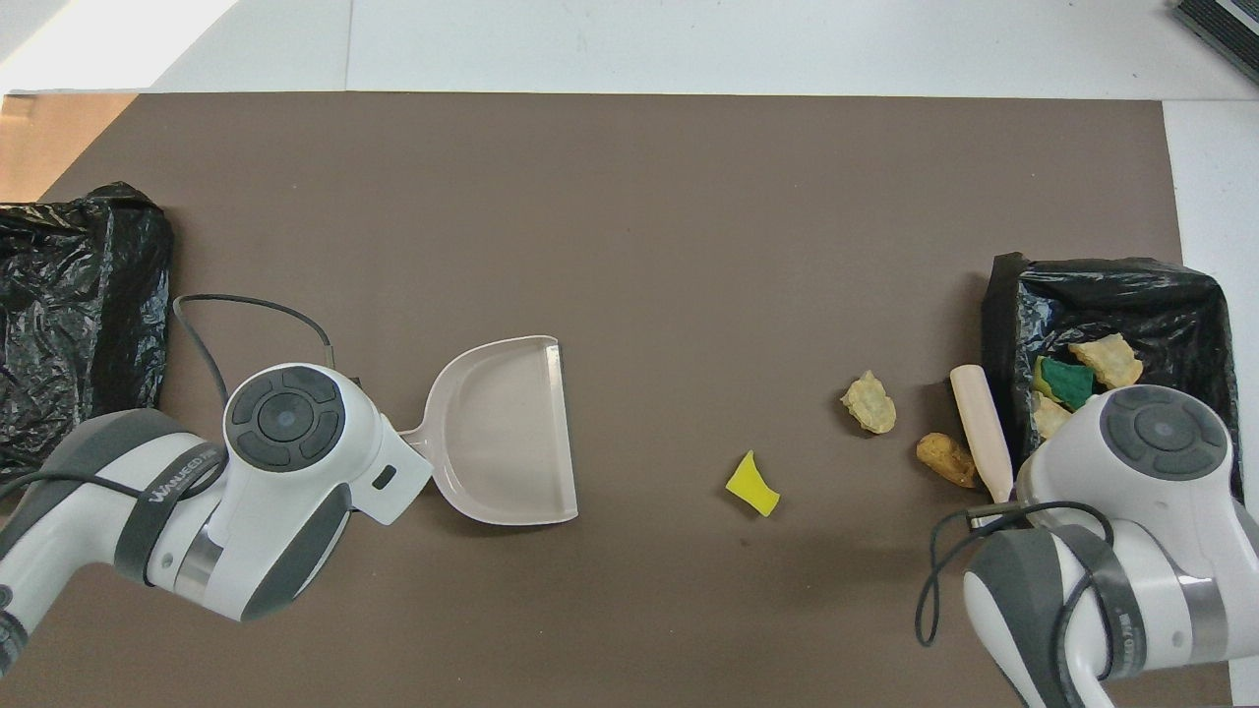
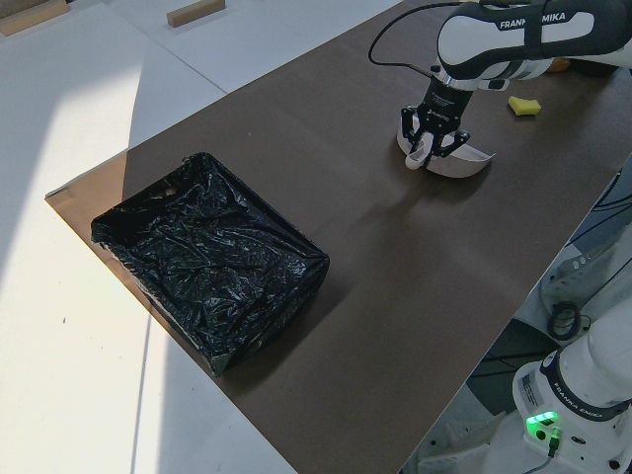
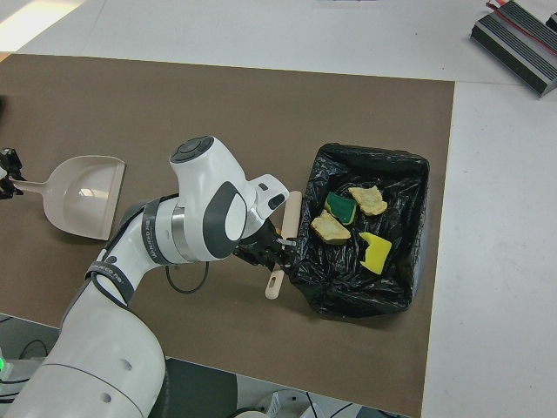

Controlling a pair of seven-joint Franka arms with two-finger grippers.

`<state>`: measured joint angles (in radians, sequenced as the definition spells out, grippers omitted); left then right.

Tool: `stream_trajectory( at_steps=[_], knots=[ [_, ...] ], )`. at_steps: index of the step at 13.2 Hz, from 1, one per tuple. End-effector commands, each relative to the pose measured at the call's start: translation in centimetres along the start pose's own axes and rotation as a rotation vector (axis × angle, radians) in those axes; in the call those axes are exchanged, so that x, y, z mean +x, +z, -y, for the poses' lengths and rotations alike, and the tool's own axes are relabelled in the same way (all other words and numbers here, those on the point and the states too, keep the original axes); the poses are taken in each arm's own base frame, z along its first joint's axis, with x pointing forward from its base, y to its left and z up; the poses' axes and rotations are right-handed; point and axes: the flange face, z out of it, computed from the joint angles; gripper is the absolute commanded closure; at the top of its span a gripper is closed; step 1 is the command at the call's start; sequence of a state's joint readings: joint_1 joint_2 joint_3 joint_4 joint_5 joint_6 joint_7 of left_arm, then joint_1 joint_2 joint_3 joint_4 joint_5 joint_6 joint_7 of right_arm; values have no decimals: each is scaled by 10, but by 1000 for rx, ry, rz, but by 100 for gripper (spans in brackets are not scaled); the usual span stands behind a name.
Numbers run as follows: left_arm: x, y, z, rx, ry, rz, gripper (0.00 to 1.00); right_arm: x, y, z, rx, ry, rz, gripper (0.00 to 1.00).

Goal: Sweep and dump trash in bin
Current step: 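Sweep the bread and orange pieces toward the dustpan with the right gripper, then sweep the pieces into the dustpan held by the left gripper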

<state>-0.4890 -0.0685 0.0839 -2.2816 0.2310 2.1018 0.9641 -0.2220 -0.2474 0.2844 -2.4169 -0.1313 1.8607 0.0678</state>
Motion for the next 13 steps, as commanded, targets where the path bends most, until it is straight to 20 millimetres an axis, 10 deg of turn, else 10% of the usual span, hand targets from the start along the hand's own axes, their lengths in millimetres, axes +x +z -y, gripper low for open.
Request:
stream_trajectory(
  at_steps=[1, 8, 13],
  knots=[
    [-3, 1, -6, 21, -14, -1, 100, 3, 11, 24, 111, 73, 40, 100],
    [0, 1, -8, 19, -30, 1, 100, -7, -46, 173, 290, 185, 40, 100],
    [2, -1, -9, 23, -47, -1, 100, -7, -84, 205, 270, 260, 53, 100]
  ],
)
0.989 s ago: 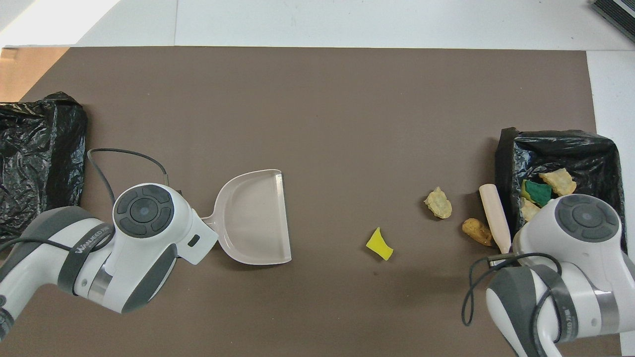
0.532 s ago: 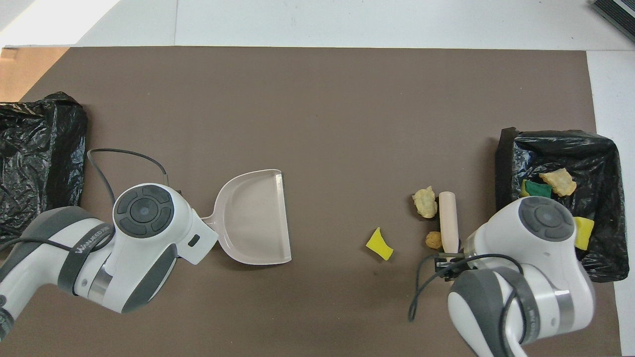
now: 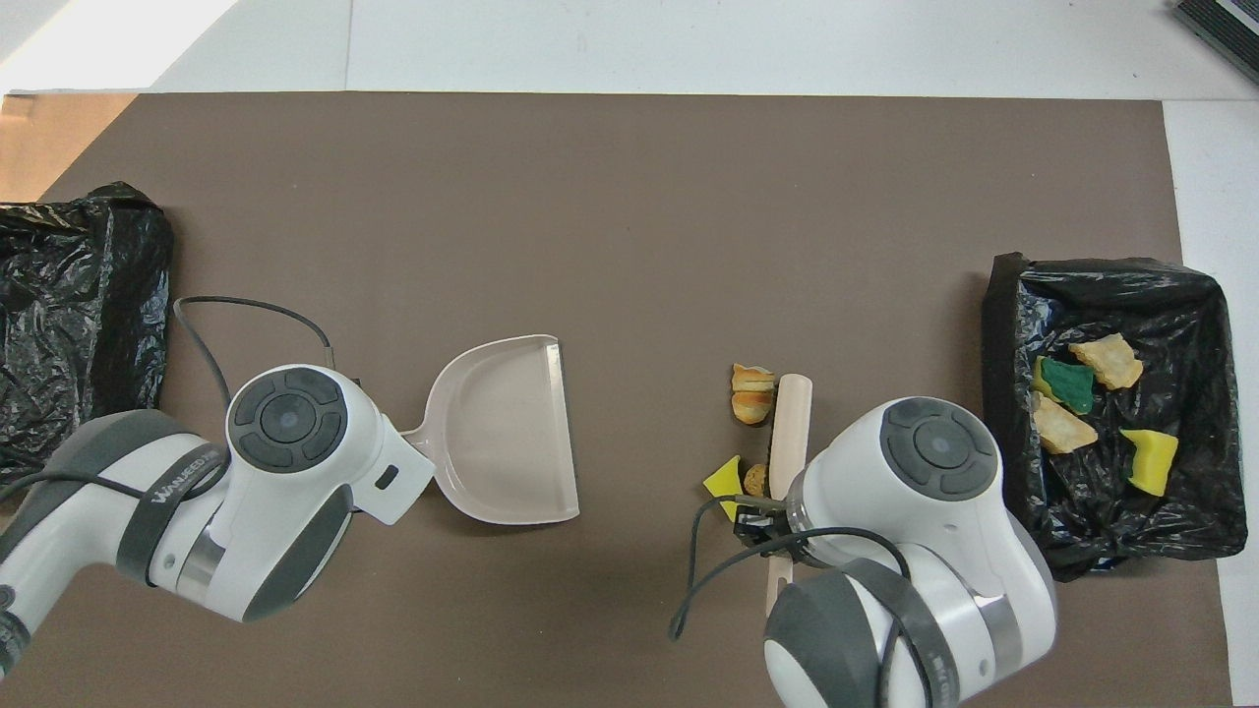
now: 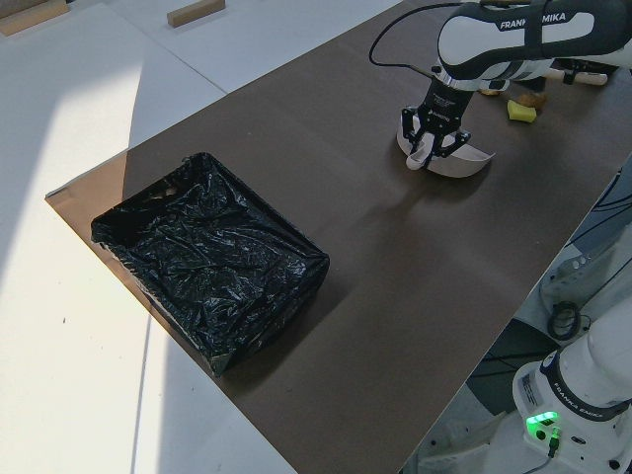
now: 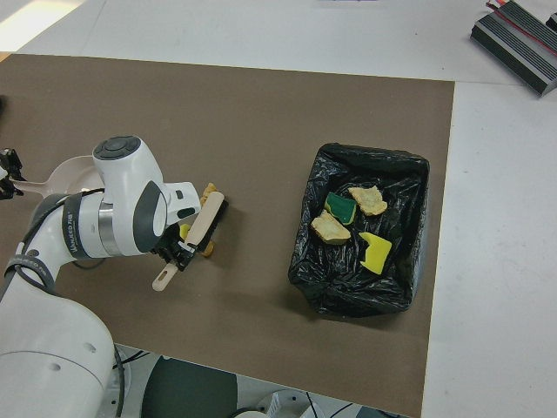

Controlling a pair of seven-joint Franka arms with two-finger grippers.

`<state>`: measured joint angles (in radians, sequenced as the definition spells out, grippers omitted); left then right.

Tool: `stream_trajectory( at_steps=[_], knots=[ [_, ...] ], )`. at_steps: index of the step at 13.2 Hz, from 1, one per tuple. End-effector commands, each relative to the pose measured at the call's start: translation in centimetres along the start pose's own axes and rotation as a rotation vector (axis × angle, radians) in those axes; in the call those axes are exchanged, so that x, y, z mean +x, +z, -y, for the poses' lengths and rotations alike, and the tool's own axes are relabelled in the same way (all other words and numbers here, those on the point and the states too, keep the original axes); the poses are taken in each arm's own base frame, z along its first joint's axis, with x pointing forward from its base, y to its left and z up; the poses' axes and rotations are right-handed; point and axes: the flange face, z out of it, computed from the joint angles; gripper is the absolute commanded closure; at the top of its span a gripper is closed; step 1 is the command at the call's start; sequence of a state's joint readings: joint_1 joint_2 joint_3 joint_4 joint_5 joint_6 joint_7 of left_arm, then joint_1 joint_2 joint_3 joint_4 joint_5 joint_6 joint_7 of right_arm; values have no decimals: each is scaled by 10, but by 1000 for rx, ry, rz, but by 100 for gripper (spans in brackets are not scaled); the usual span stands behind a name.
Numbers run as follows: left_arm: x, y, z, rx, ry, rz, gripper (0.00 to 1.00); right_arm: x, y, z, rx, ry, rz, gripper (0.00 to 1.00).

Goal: Sweep and dump trash in bin
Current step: 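Sweep the pieces into the dustpan held by the left gripper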

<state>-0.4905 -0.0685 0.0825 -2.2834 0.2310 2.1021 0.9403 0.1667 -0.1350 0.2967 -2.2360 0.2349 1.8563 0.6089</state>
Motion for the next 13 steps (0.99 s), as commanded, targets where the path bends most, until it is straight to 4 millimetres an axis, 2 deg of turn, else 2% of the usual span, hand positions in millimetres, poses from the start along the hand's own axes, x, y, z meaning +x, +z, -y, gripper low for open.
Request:
stream_trajectory(
  at_steps=[1, 2, 5, 6, 7, 9, 10, 12, 13],
  knots=[
    [0, -1, -8, 22, -39, -2, 100, 5, -22, 0, -26, 23, 46, 100],
    [4, -2, -10, 25, -43, -3, 100, 5, -24, -9, -70, 17, 54, 100],
    [24, -8, -22, 37, -64, -8, 100, -1, -14, -34, -130, 5, 39, 100],
    [38, -5, -30, 35, -74, -3, 100, -6, -8, -40, -143, 3, 38, 100],
    [51, -4, -39, 36, -93, 0, 100, -5, -1, -51, -146, -4, 45, 100],
    [57, -4, -44, 35, -91, 5, 100, 0, 9, -82, -126, -52, 30, 100],
    [63, -6, -50, 38, -76, 4, 100, -2, 21, -87, -120, -59, 18, 100],
    [63, -6, -55, 39, -72, 5, 100, 0, 41, -77, -94, -50, 40, 100],
    [70, -7, -63, 38, -64, 7, 100, 5, 46, -68, -50, -48, 59, 100]
  ],
)
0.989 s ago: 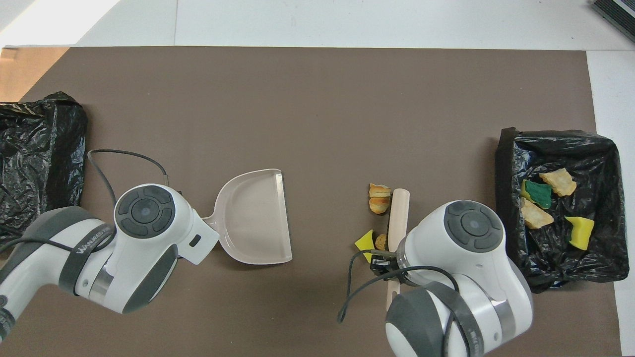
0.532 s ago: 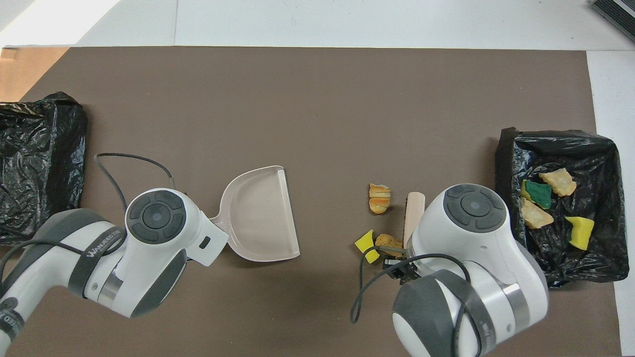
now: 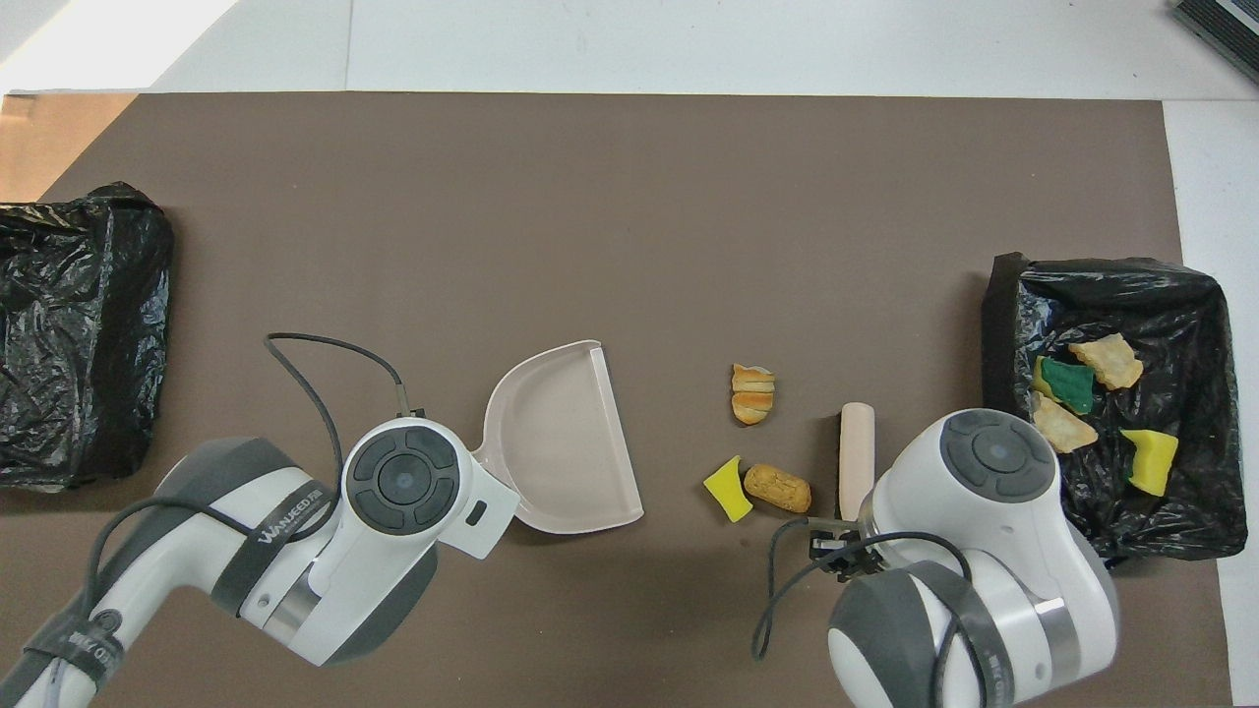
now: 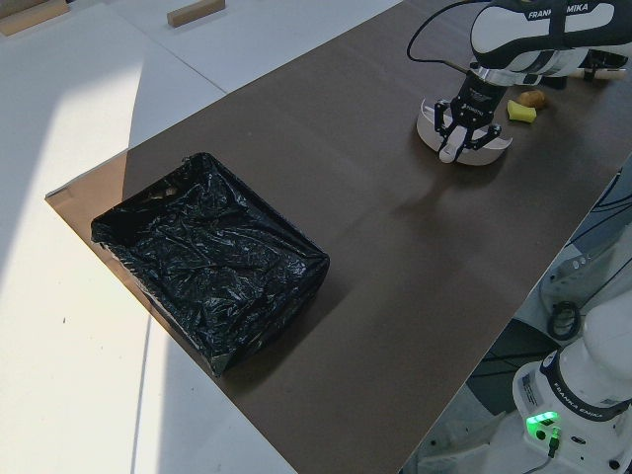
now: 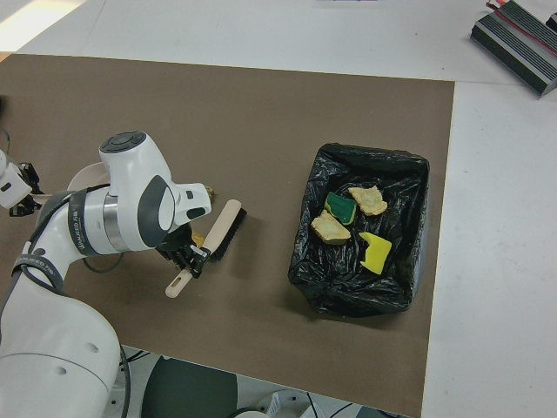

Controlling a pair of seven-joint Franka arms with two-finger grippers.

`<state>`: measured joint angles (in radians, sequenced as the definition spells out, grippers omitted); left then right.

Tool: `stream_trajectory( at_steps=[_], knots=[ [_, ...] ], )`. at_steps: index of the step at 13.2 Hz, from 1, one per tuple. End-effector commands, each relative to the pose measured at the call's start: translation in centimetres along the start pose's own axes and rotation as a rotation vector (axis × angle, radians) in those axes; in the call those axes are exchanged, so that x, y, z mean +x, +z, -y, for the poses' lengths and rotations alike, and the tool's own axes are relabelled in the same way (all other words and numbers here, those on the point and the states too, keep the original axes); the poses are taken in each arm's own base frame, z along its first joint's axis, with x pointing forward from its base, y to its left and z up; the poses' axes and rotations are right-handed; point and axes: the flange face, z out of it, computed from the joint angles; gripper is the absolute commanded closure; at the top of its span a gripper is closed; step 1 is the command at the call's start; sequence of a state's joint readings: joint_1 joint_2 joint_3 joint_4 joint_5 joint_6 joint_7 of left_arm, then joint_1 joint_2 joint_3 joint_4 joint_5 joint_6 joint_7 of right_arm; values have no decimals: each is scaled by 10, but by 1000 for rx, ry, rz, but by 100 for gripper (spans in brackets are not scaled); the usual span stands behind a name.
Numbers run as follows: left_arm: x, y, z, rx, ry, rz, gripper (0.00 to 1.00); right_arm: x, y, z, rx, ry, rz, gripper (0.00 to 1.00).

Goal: Sweep and dump trash in bin
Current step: 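Sweep the pieces into the dustpan held by the left gripper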

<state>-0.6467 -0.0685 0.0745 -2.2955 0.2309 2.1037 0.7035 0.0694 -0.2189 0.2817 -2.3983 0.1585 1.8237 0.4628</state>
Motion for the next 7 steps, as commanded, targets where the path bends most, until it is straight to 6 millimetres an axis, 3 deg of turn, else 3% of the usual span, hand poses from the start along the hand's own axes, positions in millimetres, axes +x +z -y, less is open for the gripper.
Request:
stream_trajectory(
  at_steps=[1, 4, 7],
  knots=[
    [6, 2, -24, 10, -1, 8, 100, 1, 14, 27, 87, -27, 17, 100],
    [11, 1, -32, 11, 0, 12, 100, -3, 32, 100, 152, 7, 31, 100],
    [8, 2, -35, 8, 0, 11, 100, -7, 27, 165, 174, -52, 46, 100]
  ],
)
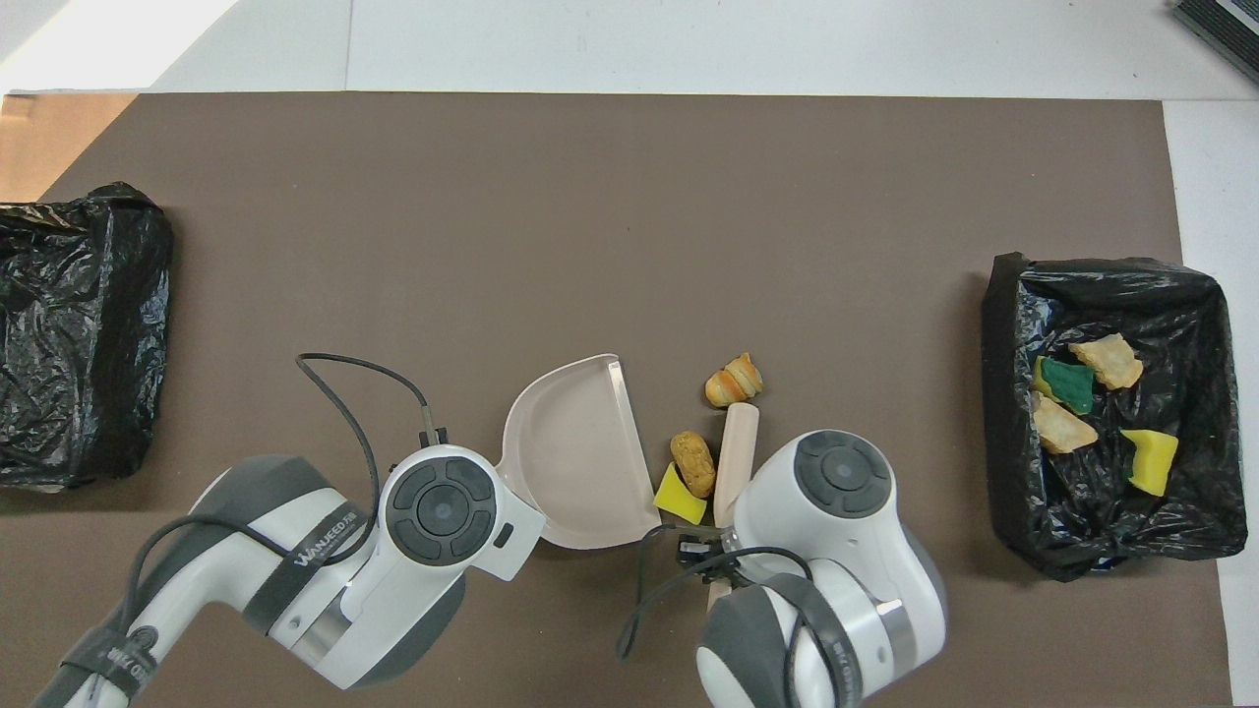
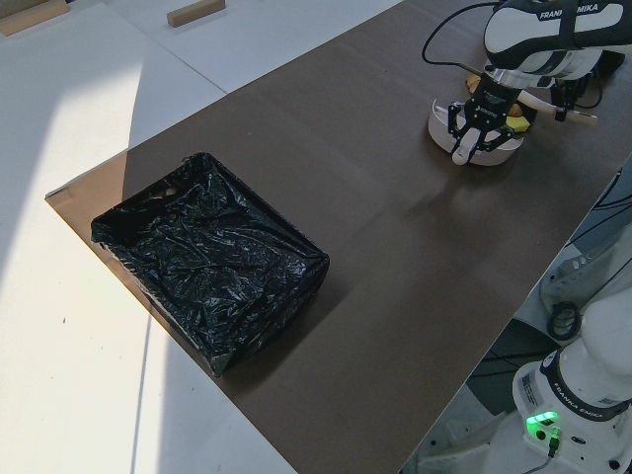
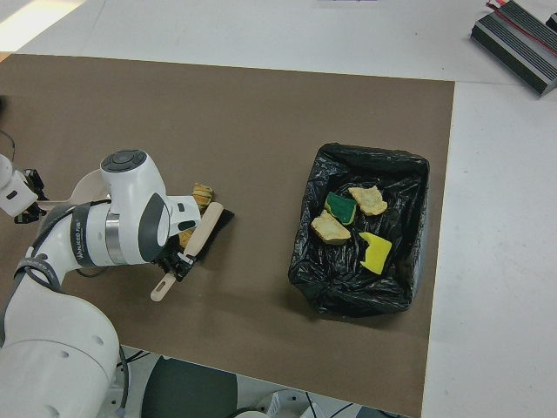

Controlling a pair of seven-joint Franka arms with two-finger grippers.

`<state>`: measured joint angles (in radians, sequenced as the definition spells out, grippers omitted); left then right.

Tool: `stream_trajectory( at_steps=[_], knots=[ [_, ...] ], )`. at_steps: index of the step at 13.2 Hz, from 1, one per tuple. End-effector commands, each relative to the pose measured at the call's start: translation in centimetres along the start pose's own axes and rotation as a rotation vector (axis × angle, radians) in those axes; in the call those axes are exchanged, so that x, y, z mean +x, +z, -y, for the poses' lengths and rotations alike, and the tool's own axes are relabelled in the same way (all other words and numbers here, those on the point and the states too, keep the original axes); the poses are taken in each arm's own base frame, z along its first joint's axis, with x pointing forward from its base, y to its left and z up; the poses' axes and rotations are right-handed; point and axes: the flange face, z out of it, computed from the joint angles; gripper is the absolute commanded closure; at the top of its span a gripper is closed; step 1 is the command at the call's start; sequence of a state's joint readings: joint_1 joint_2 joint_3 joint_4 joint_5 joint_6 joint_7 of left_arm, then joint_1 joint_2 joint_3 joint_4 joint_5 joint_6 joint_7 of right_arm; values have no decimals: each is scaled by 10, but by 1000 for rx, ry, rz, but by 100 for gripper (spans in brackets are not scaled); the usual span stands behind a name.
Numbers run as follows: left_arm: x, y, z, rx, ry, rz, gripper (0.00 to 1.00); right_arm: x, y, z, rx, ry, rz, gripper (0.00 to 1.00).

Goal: Sweep and dump trash in bin
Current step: 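Sweep the pieces into the dustpan held by the left gripper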

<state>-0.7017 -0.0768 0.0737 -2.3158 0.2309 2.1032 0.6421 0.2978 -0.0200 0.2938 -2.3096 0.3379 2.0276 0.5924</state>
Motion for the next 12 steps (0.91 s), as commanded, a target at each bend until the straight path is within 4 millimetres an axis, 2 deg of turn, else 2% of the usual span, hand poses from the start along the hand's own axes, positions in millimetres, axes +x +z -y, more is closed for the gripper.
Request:
stream_trajectory(
  at_steps=[1, 3, 5, 6, 9, 12],
  knots=[
    [-8, 2, -12, 7, 6, 2, 100, 4, -4, 52, 37, -51, 21, 100],
    [-5, 8, -13, 3, 12, 6, 100, 6, -13, 67, 53, -69, 15, 100],
    [2, 19, -7, 17, 19, -17, 100, -2, -25, 90, 67, -116, 5, 100],
    [3, 20, -5, 21, 21, -23, 100, -2, -29, 94, 71, -131, -4, 100],
    [1, 20, 5, 22, 9, -28, 100, -2, -38, 79, 39, -222, 16, 100],
    [-3, 19, 26, 24, -24, -30, 100, 18, -45, 51, -88, -308, -18, 100]
  ],
)
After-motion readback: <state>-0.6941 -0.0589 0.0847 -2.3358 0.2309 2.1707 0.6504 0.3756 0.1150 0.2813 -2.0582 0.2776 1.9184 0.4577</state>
